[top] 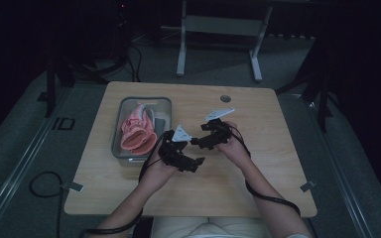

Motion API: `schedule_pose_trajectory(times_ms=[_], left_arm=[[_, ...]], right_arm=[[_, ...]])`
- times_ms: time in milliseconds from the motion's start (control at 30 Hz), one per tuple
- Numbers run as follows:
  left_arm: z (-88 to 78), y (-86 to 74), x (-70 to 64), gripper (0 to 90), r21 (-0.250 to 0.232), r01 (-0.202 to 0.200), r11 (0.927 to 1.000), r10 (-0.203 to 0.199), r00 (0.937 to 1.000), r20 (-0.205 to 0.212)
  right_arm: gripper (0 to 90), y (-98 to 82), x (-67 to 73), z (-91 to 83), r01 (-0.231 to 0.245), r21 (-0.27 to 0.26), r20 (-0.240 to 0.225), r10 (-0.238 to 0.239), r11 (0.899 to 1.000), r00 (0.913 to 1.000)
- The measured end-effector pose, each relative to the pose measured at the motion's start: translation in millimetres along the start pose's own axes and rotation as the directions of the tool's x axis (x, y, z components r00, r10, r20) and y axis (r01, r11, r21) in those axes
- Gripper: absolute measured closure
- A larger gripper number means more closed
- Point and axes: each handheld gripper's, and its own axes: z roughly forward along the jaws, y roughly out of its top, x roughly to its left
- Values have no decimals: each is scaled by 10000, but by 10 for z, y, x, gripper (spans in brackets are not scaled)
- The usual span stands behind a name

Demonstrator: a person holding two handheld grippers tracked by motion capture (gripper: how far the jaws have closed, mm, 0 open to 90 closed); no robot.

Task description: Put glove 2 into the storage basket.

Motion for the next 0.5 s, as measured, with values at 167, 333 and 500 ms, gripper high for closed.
schedule_pose_trajectory(times_ms=[167, 333, 500], left_arm=[[81, -66, -84, 15, -18, -344, 9994, 344, 9994, 84], [197, -178, -166, 15, 135, -477, 9988, 471, 9980, 426], [314, -310, -219, 15, 357, -498, 9981, 468, 9957, 795]], right_arm=[[155, -135, -39, -4, -54, 73, 57, 54, 10000, 10000], [155, -254, -90, -5, -307, 129, 182, 305, 9994, 9994], [155, -382, -116, 15, -484, 234, 264, 478, 9986, 9985]])
